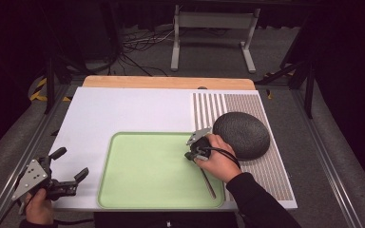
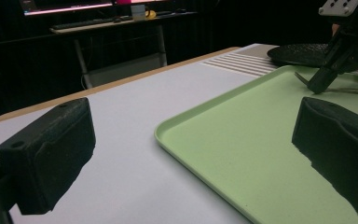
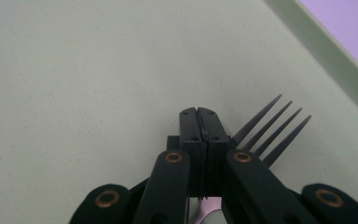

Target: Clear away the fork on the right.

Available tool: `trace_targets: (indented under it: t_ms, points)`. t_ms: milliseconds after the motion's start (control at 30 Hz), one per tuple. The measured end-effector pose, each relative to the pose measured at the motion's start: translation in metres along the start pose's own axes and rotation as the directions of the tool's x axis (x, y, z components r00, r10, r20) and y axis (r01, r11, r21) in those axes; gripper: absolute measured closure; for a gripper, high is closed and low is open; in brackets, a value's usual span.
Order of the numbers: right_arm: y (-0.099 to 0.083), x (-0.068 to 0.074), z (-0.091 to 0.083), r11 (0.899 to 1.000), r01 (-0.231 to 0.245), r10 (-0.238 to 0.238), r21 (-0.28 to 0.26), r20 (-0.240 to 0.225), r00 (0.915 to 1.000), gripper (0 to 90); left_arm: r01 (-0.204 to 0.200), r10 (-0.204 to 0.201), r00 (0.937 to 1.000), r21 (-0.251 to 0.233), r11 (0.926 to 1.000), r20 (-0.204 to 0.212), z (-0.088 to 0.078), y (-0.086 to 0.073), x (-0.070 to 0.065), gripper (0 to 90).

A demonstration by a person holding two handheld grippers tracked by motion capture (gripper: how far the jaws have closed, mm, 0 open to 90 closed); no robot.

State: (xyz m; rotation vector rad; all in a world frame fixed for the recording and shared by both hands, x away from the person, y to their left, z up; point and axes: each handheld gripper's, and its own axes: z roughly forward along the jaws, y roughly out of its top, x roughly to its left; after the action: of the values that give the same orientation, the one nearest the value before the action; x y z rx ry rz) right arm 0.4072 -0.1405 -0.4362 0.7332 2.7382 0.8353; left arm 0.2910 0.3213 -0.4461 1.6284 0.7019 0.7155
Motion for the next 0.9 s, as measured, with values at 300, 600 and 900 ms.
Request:
trace_targets:
  t_ms: [300, 600, 900]
  points:
    - [-0.001, -0.002, -0.001, 1.0, -0.003, 0.003, 0.011, 0.021, 0.9998, 90.0, 0.0, 0.0, 1.0, 0.001, 1.0, 0.001, 0.0, 0.0, 0.0, 0.0]
    - [-0.004, -0.007, -0.004, 1.0, -0.018, 0.017, 0.024, 0.055, 0.9984, 90.0, 0.002, -0.002, 1.0, 0.001, 1.0, 0.001, 0.0, 0.0, 0.0, 0.0]
    - [-0.009, -0.014, -0.008, 0.998, -0.047, 0.045, 0.032, 0.073, 0.9964, 90.0, 0.002, -0.002, 1.0, 0.002, 1.0, 0.0, 0.0, 0.0, 0.0, 0.0]
